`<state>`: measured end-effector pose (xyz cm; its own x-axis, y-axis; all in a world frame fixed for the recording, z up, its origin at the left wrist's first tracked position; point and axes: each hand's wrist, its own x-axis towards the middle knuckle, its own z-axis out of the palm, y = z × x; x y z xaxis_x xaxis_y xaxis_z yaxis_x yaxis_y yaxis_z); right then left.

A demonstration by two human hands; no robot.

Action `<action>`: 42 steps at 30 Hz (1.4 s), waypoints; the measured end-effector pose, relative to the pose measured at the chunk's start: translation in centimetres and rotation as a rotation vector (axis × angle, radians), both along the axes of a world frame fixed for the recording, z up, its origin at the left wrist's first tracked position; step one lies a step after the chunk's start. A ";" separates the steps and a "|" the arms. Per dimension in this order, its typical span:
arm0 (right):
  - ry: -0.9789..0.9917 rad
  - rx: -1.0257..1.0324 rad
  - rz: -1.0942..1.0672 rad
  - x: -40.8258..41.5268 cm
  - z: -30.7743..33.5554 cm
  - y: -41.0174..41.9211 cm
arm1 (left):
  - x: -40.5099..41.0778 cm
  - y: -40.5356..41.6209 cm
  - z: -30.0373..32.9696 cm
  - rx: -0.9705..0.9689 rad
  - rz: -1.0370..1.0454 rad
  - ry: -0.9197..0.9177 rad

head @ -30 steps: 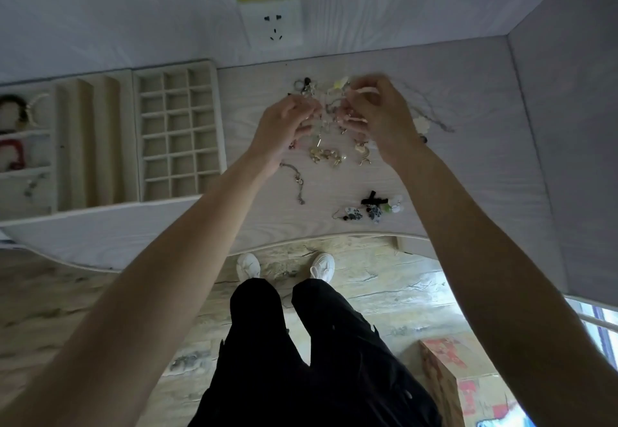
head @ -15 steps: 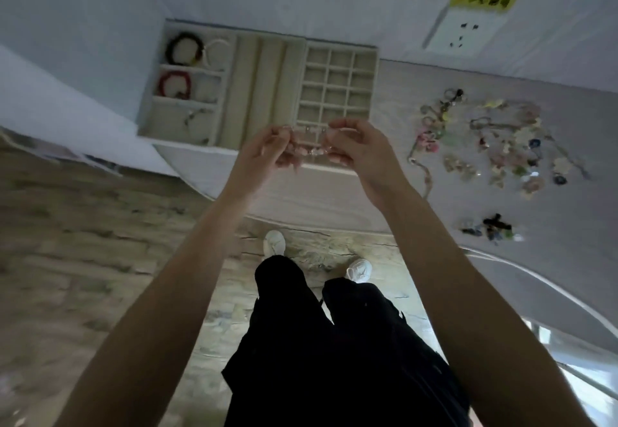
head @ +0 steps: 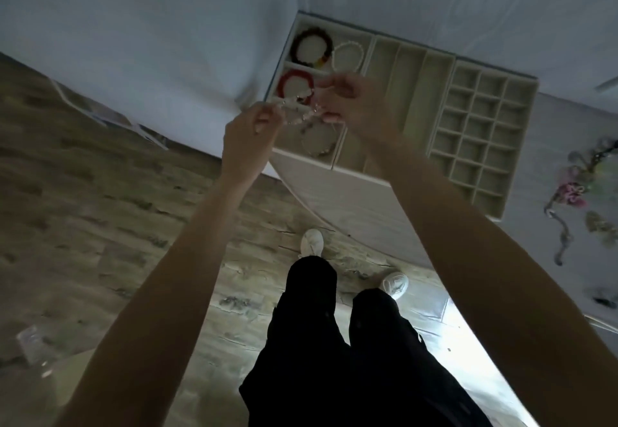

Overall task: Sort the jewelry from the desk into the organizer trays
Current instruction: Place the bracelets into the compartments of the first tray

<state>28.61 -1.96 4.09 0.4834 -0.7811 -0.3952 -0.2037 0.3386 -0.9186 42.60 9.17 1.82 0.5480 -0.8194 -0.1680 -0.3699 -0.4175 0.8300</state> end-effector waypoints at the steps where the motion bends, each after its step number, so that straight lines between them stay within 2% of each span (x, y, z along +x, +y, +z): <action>1: 0.027 -0.032 0.022 0.5 -0.3 -0.4 | 0.4 -0.1 -0.2 0.012 0.016 -0.007; 9: 0.237 -0.355 0.223 2.3 -1.4 -1.6 | -1.0 0.2 -1.1 0.002 0.052 -0.195; 15: 0.218 -0.343 0.268 3.5 -2.4 -0.4 | -1.4 1.5 -2.4 -0.013 0.167 -0.254; 19: 0.413 -0.541 0.352 4.2 -3.3 -0.2 | -1.0 2.4 -1.9 -0.090 0.186 -0.335; 21: 0.452 -0.608 0.339 4.1 -3.4 -0.1 | -0.7 3.1 -1.6 -0.074 0.131 -0.393; 25: 0.458 -0.785 0.298 3.0 -3.6 -0.2 | -0.1 3.4 -1.8 0.028 -0.181 -0.596; 29: 0.572 -0.976 0.563 2.6 -4.1 0.6 | 0.1 2.1 -2.4 0.077 -0.468 -0.735; 32: 0.605 -1.147 0.694 2.4 -4.3 1.8 | 0.3 1.8 -2.9 0.186 -0.531 -0.816; 35: 0.643 -1.221 0.574 2.1 -5.2 1.8 | 0.3 2.0 -3.0 0.219 -0.563 -0.841; 38: 0.788 -1.387 0.509 2.4 -5.9 0.9 | 0.4 2.1 -2.9 0.225 -0.574 -0.855; 42: 0.766 -1.353 0.689 4.1 -5.4 -0.1 | 0.2 2.3 -2.8 0.225 -0.531 -0.889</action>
